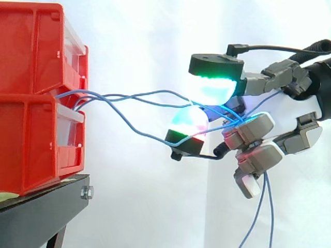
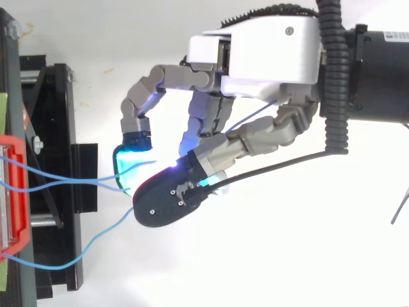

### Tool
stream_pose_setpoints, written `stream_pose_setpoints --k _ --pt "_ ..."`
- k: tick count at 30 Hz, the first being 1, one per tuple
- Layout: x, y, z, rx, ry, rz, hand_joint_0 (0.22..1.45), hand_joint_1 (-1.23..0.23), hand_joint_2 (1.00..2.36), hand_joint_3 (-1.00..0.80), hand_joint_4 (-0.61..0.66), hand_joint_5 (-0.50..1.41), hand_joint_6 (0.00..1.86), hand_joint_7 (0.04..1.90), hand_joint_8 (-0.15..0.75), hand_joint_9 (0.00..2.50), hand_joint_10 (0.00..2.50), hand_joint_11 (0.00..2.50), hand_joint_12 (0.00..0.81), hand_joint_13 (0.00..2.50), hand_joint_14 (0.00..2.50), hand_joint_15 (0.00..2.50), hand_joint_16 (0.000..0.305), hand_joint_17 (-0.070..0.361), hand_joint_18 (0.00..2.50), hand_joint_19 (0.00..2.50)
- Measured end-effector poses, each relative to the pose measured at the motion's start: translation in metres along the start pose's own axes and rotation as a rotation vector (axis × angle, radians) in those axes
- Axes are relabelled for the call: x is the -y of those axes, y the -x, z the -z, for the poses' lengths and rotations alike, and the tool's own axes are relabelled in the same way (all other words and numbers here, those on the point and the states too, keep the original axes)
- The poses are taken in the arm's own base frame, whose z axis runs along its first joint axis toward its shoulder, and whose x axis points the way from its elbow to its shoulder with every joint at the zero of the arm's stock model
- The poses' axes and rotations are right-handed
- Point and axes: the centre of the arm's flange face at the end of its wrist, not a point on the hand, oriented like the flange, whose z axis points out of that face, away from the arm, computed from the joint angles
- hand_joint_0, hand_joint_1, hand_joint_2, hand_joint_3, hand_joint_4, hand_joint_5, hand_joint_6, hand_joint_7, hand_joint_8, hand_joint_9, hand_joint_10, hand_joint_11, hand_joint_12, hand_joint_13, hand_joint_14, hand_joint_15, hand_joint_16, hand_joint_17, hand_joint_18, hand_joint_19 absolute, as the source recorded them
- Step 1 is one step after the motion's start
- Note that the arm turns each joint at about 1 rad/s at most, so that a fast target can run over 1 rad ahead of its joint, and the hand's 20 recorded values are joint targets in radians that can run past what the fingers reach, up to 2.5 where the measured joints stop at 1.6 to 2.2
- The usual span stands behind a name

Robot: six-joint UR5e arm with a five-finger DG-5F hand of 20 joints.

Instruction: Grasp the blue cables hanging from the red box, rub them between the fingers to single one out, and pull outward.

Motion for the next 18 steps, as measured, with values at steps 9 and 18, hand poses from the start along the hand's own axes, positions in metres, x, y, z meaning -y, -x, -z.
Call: stream_pose_setpoints --k 9,18 --pt "0.0000 0.0007 0.0003 0.000 -0.003 0.002 0.60 -0.64 1.01 -0.35 0.02 -0.15 0.87 0.94 0.232 1.36 0.02 1.43 0.338 1.28 0.03 1.00 0.053 0.118 0.89 0.72" --pt "-0.0009 0.0010 0.0004 0.001 -0.001 0.001 0.68 -0.90 1.01 -0.32 0.00 -0.16 0.88 0.90 0.235 1.26 0.02 1.37 0.363 1.07 0.03 0.89 0.051 0.115 0.83 0.63"
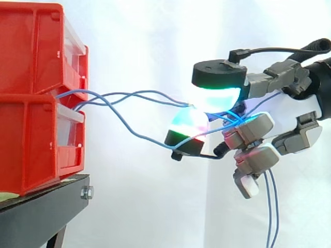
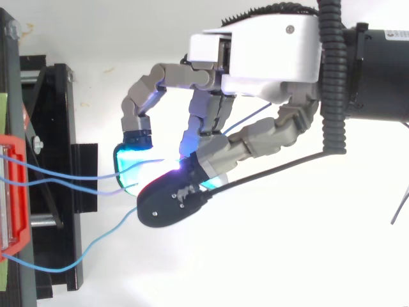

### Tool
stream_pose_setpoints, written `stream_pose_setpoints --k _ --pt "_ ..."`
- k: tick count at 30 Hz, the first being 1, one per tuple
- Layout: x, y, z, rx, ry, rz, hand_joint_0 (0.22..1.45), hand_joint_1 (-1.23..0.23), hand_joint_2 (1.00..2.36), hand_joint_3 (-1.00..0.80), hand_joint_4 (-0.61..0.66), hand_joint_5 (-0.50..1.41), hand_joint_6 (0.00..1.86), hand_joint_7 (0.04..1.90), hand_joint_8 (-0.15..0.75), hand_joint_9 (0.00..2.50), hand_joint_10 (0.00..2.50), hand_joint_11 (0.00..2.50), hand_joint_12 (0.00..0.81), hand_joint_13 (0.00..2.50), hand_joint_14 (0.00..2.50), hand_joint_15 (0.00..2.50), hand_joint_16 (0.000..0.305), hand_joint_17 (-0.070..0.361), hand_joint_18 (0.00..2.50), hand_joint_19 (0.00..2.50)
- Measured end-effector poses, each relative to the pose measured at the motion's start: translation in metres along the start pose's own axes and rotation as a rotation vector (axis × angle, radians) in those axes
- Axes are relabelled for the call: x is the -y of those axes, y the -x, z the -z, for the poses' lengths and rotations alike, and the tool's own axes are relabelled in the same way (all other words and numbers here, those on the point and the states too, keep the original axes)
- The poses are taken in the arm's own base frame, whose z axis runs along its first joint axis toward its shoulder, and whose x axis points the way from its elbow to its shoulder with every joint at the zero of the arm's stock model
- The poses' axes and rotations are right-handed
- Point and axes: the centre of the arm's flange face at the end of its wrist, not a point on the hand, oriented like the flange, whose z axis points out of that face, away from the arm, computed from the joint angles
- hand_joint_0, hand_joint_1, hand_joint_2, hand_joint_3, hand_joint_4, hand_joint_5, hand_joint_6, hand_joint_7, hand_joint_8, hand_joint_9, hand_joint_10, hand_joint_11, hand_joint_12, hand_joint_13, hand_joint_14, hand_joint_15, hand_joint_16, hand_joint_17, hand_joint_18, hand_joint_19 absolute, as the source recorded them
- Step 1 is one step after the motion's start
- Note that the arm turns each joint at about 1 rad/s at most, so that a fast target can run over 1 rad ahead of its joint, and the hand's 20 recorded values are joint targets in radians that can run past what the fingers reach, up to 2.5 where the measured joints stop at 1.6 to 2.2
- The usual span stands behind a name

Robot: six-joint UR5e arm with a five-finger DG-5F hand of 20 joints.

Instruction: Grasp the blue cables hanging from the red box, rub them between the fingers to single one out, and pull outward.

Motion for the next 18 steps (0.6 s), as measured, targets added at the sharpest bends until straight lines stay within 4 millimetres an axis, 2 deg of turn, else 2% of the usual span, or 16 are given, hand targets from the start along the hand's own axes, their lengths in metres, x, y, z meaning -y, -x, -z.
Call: stream_pose_setpoints --k 5,8,10,14,18 --pt "-0.0004 0.0001 0.0001 0.000 0.001 0.000 0.74 -0.93 1.00 -0.48 -0.08 -0.16 0.88 0.91 0.231 1.16 0.02 1.20 0.364 0.90 0.03 0.67 0.049 0.110 0.73 0.53" --pt "-0.0009 0.0002 0.0001 0.000 0.001 0.000 0.74 -0.93 1.00 -0.50 -0.07 -0.16 0.87 0.88 0.227 1.16 0.02 1.15 0.362 0.85 0.03 0.63 0.048 0.109 0.70 0.52" --pt "-0.0013 0.0003 0.0002 0.000 0.002 0.000 0.68 -0.92 1.00 -0.50 -0.02 -0.15 0.86 0.91 0.227 1.16 0.02 1.14 0.358 0.83 0.02 0.62 0.048 0.108 0.67 0.52" --pt "-0.0021 0.0005 0.0002 0.001 0.003 -0.001 0.53 -0.80 1.00 -0.50 0.02 -0.15 0.86 0.89 0.255 1.15 0.02 1.06 0.374 0.82 0.02 0.63 0.053 0.119 0.61 0.54" --pt "-0.0035 0.0007 0.0003 0.001 0.006 -0.001 0.48 -0.69 1.00 -0.50 0.03 -0.14 0.85 0.87 0.277 1.18 0.02 1.03 0.395 0.85 0.02 0.63 0.058 0.129 0.62 0.56"
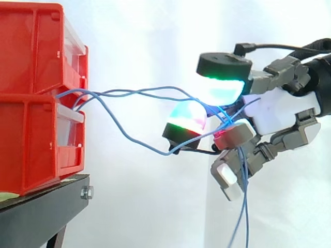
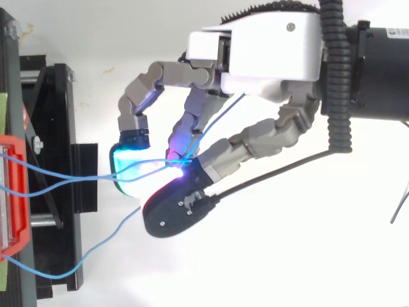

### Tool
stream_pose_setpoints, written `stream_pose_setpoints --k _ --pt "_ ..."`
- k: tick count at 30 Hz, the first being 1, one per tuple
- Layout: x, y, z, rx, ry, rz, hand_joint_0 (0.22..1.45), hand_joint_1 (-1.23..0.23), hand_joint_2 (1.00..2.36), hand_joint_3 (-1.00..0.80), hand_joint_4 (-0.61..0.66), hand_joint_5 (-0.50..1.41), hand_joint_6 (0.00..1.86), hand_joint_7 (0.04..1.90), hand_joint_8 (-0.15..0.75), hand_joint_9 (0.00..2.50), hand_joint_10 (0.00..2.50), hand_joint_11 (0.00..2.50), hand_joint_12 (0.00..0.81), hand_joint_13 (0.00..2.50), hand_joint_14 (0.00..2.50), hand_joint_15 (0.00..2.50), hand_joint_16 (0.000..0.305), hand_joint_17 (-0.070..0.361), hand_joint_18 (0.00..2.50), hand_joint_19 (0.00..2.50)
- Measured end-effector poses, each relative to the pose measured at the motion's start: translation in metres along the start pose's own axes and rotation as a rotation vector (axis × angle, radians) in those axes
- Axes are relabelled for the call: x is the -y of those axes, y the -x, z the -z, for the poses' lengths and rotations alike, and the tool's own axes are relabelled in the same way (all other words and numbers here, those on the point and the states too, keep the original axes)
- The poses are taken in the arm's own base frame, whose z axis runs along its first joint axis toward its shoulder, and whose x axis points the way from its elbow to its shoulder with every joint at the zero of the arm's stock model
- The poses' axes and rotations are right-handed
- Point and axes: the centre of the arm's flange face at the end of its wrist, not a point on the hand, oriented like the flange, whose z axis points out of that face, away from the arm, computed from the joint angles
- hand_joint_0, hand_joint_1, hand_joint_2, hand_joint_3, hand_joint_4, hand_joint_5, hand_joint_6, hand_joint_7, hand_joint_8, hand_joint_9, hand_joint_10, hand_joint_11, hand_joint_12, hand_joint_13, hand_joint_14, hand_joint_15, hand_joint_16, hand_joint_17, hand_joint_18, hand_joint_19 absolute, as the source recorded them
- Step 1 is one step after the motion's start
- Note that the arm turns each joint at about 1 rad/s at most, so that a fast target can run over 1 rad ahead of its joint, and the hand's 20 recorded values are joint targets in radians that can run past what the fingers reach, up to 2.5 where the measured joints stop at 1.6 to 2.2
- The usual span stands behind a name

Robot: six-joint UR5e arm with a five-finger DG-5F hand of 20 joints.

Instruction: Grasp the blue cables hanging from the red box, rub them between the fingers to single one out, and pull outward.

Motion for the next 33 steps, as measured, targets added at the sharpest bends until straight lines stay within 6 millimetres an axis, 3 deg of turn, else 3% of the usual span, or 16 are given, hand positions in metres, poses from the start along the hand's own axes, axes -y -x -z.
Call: stream_pose_setpoints --k 6,9,17,23,33 --pt "-0.0022 0.0012 0.0003 0.001 0.003 -0.001 0.48 -0.54 1.00 -0.50 0.03 -0.13 0.83 0.90 0.286 1.22 0.02 1.00 0.400 0.90 0.02 0.64 0.059 0.133 0.63 0.58" --pt "-0.0027 0.0016 0.0005 0.002 0.002 -0.001 0.55 -0.49 1.00 -0.50 0.01 -0.13 0.82 0.92 0.264 1.23 0.02 1.02 0.379 0.92 0.02 0.66 0.054 0.122 0.63 0.61" --pt "-0.0038 0.0027 0.0010 0.003 0.001 -0.001 0.59 -0.67 1.01 -0.29 0.00 -0.14 0.84 0.89 0.254 1.19 0.02 1.06 0.368 0.94 0.03 0.69 0.053 0.120 0.66 0.61" --pt "-0.0044 0.0036 0.0018 0.003 -0.003 0.000 0.61 -0.78 1.01 -0.30 0.01 -0.17 0.85 0.84 0.250 1.14 0.02 1.08 0.369 0.92 0.03 0.69 0.053 0.119 0.65 0.60" --pt "-0.0035 0.0049 0.0036 0.003 -0.018 0.003 0.68 -0.84 1.01 -0.28 -0.01 -0.18 0.83 0.80 0.238 1.08 0.02 1.07 0.362 0.91 0.03 0.67 0.053 0.119 0.66 0.57"
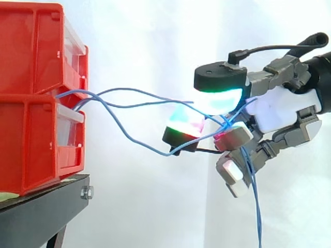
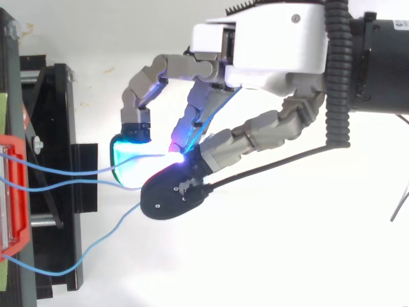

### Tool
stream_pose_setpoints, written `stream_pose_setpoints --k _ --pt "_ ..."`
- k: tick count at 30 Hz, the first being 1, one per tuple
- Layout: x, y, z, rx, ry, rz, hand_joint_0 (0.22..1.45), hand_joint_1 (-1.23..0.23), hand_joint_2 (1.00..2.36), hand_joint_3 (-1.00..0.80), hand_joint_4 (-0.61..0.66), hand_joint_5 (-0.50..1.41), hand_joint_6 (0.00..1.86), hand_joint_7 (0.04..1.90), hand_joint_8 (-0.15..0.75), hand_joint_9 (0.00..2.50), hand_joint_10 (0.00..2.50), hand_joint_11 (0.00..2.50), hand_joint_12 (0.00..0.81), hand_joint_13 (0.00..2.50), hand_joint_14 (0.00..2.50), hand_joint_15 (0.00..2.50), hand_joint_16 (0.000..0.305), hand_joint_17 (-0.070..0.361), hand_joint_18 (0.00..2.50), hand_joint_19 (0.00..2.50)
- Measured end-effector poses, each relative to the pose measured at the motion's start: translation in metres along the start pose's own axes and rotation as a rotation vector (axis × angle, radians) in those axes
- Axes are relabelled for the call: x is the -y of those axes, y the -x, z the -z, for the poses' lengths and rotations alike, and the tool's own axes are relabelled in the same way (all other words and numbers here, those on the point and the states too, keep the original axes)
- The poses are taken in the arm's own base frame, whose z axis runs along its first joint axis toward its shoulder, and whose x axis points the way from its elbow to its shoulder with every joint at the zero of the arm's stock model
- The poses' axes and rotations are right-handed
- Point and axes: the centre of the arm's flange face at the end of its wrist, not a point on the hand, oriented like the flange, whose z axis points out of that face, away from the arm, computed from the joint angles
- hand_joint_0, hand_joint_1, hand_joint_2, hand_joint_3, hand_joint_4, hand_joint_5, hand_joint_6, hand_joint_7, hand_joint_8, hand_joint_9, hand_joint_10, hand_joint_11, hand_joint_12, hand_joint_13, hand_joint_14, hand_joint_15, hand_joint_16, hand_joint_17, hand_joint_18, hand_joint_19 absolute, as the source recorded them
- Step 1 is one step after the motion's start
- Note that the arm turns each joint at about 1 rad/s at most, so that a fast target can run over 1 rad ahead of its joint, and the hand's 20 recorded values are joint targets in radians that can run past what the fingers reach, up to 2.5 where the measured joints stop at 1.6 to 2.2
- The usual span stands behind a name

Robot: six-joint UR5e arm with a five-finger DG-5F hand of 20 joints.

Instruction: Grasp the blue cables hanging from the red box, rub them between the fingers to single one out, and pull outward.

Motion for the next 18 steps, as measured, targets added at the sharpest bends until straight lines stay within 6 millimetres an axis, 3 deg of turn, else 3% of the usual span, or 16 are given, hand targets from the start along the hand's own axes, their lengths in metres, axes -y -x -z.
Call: stream_pose_setpoints --k 9,13,18 --pt "0.0007 0.0016 0.0006 0.001 -0.006 0.000 0.76 -0.89 1.01 -0.43 0.02 -0.17 0.79 0.73 0.227 1.05 0.02 1.05 0.356 0.87 0.03 0.64 0.052 0.117 0.67 0.52" --pt "0.0004 0.0022 0.0007 0.002 -0.005 -0.001 0.63 -0.87 1.00 -0.50 0.03 -0.16 0.79 0.79 0.240 1.07 0.02 1.07 0.359 0.87 0.03 0.66 0.052 0.118 0.66 0.55" --pt "-0.0018 0.0042 0.0017 0.004 -0.007 -0.001 0.53 -0.70 1.00 -0.50 0.07 -0.14 0.78 0.83 0.263 1.12 0.02 1.05 0.379 0.89 0.03 0.68 0.056 0.126 0.65 0.58"
